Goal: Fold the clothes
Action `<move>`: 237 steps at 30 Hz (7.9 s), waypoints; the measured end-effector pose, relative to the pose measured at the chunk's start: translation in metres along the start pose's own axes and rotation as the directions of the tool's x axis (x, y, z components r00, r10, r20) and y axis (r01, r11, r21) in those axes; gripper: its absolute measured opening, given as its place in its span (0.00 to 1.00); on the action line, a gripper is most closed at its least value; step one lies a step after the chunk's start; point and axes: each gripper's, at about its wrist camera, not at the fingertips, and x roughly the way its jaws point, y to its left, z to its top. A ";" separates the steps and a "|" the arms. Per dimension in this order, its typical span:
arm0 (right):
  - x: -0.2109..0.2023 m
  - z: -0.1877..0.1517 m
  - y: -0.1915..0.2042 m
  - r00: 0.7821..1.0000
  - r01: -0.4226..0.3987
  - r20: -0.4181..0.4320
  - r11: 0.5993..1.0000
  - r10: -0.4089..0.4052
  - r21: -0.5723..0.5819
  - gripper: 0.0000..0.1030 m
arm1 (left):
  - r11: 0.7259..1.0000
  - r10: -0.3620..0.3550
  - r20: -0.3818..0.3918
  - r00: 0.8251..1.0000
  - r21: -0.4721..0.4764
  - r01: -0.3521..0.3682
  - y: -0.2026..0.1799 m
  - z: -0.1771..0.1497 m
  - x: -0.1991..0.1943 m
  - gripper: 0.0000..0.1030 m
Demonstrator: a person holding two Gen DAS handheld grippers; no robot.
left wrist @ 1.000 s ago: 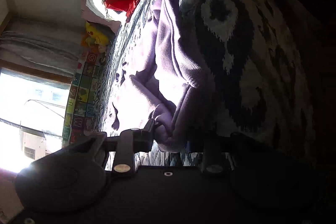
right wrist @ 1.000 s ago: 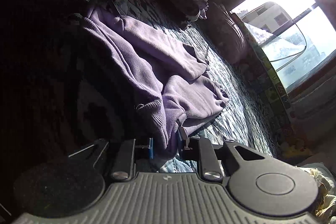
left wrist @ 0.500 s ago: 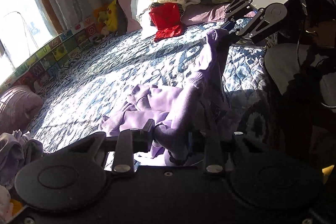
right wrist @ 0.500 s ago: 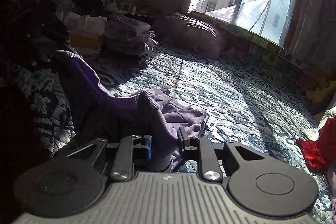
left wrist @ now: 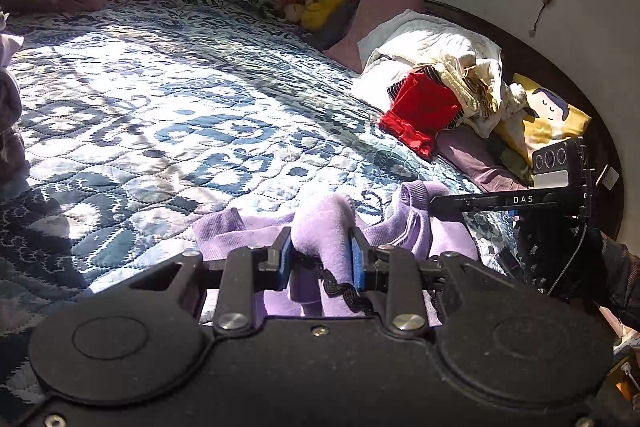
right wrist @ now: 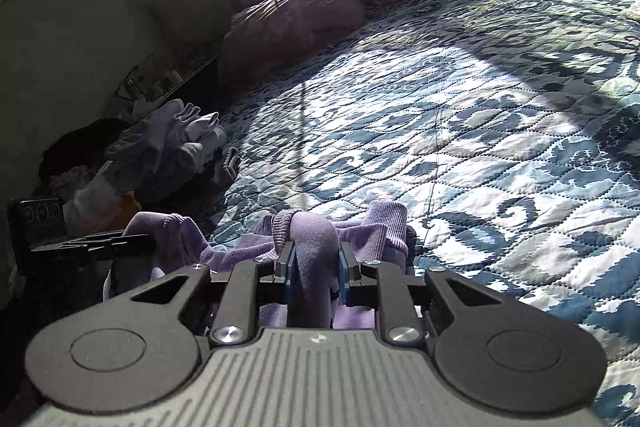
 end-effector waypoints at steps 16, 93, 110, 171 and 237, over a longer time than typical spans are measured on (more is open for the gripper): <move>0.066 0.005 -0.065 0.998 0.029 0.046 0.976 -0.040 0.217 0.29 | 0.967 0.026 -0.029 0.999 -0.253 -0.033 0.089 0.003 0.073 0.43; 0.037 -0.109 -0.016 0.980 0.055 0.152 0.912 -0.127 0.407 0.69 | 0.802 0.285 0.075 0.956 -0.565 -0.194 -0.004 -0.110 0.037 0.69; -0.086 -0.200 0.006 0.988 0.027 0.123 0.875 -0.098 0.483 0.70 | 0.667 0.263 0.089 0.961 -0.736 -0.114 -0.070 -0.222 -0.096 0.74; 0.327 -0.064 0.563 0.840 -0.380 -0.384 0.921 0.383 0.087 0.65 | 0.273 0.888 0.299 0.348 -0.954 0.121 0.106 -0.180 -0.495 0.41; -0.017 -0.110 0.299 0.999 -0.046 -0.006 0.971 0.046 -0.235 0.99 | 0.628 0.712 0.221 0.667 -0.626 -0.462 -0.084 -0.196 -0.339 1.00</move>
